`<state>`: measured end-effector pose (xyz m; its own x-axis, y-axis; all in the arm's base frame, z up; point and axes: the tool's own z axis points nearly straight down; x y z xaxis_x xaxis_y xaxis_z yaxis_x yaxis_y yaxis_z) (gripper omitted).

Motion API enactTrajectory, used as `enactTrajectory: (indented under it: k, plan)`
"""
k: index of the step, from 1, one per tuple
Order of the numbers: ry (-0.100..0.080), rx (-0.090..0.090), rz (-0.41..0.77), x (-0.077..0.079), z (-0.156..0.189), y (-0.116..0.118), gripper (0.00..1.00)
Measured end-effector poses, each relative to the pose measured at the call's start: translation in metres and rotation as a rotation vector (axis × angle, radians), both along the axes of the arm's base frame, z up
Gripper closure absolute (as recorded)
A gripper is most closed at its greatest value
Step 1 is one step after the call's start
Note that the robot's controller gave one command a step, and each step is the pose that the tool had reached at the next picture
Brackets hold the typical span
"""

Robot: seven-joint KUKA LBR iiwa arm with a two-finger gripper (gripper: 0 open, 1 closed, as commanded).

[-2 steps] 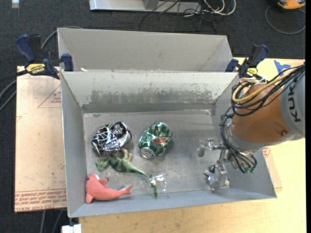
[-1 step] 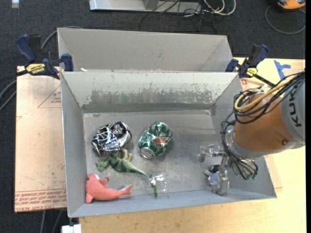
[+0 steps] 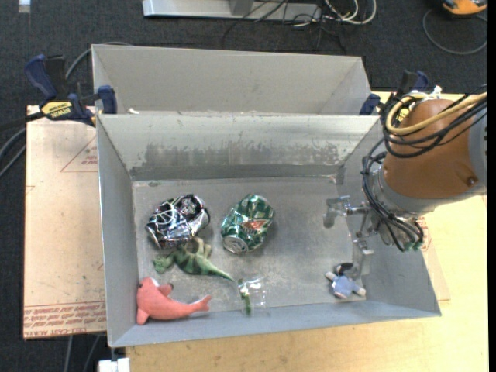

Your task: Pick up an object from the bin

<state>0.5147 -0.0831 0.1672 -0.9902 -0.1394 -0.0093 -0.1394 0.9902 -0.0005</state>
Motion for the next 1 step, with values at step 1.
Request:
enactTrajectory:
  k: [1]
  plan:
    - [0.003,0.001,0.045,-0.0164,-0.0444,-0.0274,0.00]
